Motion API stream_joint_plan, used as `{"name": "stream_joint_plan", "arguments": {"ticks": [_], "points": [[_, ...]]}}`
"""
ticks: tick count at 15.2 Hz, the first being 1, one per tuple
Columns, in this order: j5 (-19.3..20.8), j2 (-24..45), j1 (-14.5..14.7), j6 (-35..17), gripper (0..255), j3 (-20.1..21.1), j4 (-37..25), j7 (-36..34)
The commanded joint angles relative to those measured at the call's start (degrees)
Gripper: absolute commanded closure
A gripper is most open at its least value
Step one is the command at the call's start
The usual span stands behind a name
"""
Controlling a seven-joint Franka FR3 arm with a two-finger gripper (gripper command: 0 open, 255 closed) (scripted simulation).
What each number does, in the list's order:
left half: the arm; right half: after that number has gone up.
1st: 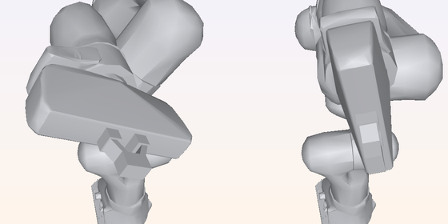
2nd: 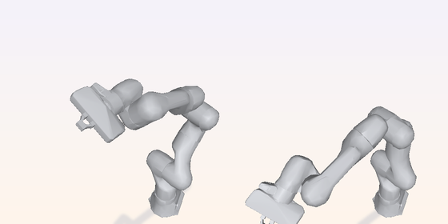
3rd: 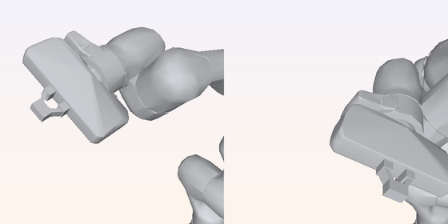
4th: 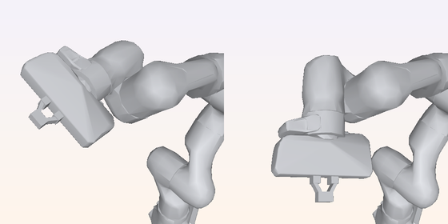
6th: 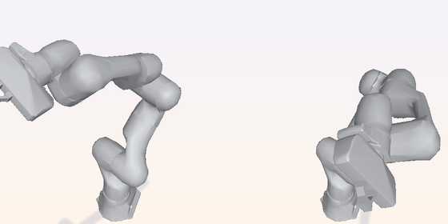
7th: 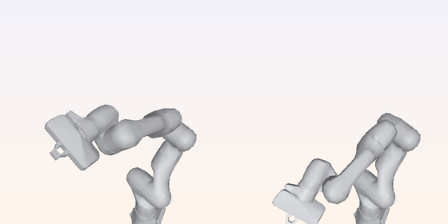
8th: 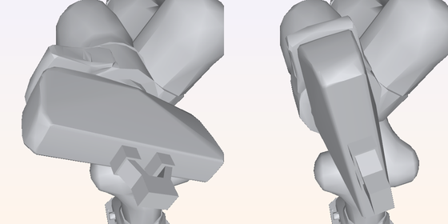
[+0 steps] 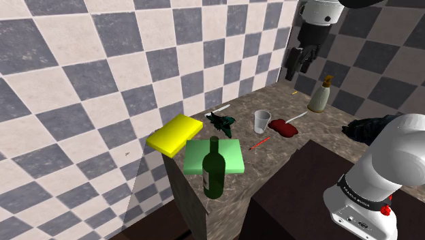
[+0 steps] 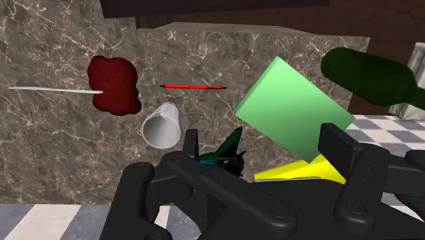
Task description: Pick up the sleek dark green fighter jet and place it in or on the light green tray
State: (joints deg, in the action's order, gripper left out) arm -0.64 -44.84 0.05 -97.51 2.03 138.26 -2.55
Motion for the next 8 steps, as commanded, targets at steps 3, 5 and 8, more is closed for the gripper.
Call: {"name": "stream_joint_plan", "arguments": {"ticks": [3,5,8], "points": [[-0.31,2.57,-0.2,-3.91,0,0.63,1.54,-1.26],[-0.56,5.48,-0.41,-7.83,0,1.25,2.76,-2.53],[-0.83,10.42,-0.76,-13.68,0,2.16,3.98,-4.43]]}}
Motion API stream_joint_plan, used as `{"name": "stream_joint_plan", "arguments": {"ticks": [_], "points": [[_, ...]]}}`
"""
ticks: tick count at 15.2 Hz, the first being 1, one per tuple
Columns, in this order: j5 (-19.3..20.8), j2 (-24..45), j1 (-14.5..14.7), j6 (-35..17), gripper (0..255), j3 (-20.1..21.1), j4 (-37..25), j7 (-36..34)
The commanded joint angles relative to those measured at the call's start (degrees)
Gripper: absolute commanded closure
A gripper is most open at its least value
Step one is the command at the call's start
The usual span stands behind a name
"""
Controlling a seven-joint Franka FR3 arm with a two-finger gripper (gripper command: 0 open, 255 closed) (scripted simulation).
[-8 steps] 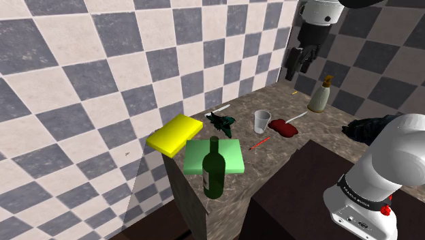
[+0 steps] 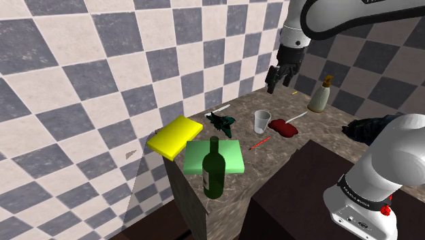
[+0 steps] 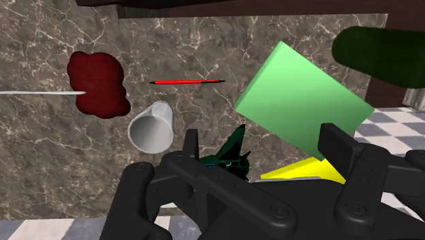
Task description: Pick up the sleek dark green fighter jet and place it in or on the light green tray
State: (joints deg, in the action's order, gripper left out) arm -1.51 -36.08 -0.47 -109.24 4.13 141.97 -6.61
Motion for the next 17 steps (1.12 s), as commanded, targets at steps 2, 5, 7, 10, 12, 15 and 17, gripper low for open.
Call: {"name": "stream_joint_plan", "arguments": {"ticks": [2,5,7,10,12,15,17], "points": [[-0.06,5.32,-0.52,-5.79,0,0.67,0.67,-1.66],[0.02,11.27,-0.96,-11.38,0,1.52,0.63,-3.65],[0.24,15.49,-1.27,-14.94,0,2.03,0.18,-5.03],[0.84,22.13,-1.77,-19.95,0,2.73,-1.11,-7.21],[1.46,26.69,-2.06,-23.01,0,3.07,-2.37,-8.77],[2.68,33.67,-2.39,-27.12,0,3.37,-4.85,-11.21],[3.64,38.36,-2.47,-29.52,0,3.36,-6.88,-12.89]]}}
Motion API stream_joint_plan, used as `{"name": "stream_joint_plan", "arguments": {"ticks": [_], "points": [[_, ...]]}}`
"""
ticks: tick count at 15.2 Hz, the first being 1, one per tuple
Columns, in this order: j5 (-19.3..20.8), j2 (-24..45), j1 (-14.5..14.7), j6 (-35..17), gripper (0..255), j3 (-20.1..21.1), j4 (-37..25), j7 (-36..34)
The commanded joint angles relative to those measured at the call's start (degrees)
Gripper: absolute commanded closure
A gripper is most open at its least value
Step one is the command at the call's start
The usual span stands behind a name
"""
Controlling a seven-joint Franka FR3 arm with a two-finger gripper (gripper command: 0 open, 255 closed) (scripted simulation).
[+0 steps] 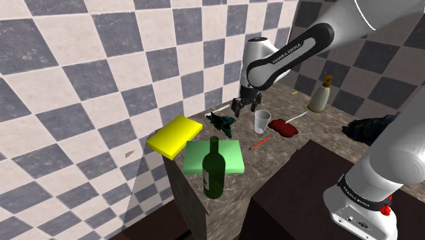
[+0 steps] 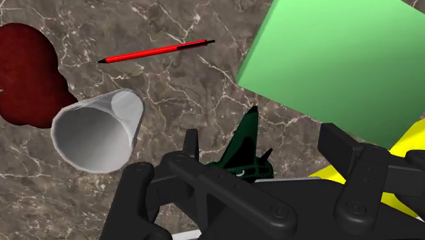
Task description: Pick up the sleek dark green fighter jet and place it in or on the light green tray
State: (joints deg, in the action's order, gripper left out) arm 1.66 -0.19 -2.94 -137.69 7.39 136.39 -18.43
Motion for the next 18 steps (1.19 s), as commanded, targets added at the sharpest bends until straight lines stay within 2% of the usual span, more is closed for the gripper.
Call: {"name": "stream_joint_plan", "arguments": {"ticks": [1,6,12,18], "points": [[0.97,4.83,0.02,-2.16,0,0.03,-2.43,-1.9],[3.22,16.5,0.55,-6.49,0,-0.91,-9.11,-5.76],[4.5,30.29,1.7,-9.34,0,-2.6,-19.37,-9.14],[4.95,34.6,2.07,-12.04,0,-3.16,-20.95,-9.62]]}}
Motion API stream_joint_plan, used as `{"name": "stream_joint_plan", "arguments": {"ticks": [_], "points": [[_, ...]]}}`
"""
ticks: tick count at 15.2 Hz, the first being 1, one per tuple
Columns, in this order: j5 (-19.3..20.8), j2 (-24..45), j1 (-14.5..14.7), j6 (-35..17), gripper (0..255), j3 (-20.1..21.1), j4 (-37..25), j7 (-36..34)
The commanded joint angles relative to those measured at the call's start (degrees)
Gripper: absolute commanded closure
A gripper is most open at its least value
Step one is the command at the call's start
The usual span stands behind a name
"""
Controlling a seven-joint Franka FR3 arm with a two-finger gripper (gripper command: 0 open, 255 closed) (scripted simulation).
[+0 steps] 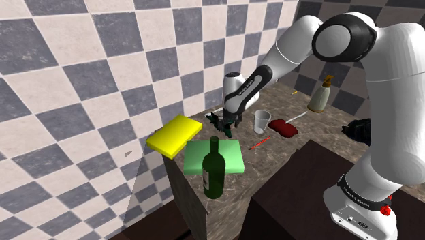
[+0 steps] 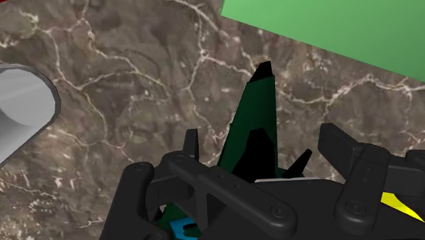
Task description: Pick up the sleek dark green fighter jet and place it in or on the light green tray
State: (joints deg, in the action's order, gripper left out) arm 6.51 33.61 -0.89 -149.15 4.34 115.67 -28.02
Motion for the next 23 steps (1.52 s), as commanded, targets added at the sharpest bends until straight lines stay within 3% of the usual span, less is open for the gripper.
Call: {"name": "stream_joint_plan", "arguments": {"ticks": [1,10,11,23], "points": [[0.19,1.49,0.08,-1.09,0,-0.2,-0.42,-0.09],[0.31,2.58,0.17,-1.85,0,-0.34,-0.74,-0.17],[0.31,2.58,0.17,-1.85,255,-0.34,-0.74,-0.17],[0.07,0.51,-0.03,-0.37,255,-0.08,-0.16,0.02]]}}
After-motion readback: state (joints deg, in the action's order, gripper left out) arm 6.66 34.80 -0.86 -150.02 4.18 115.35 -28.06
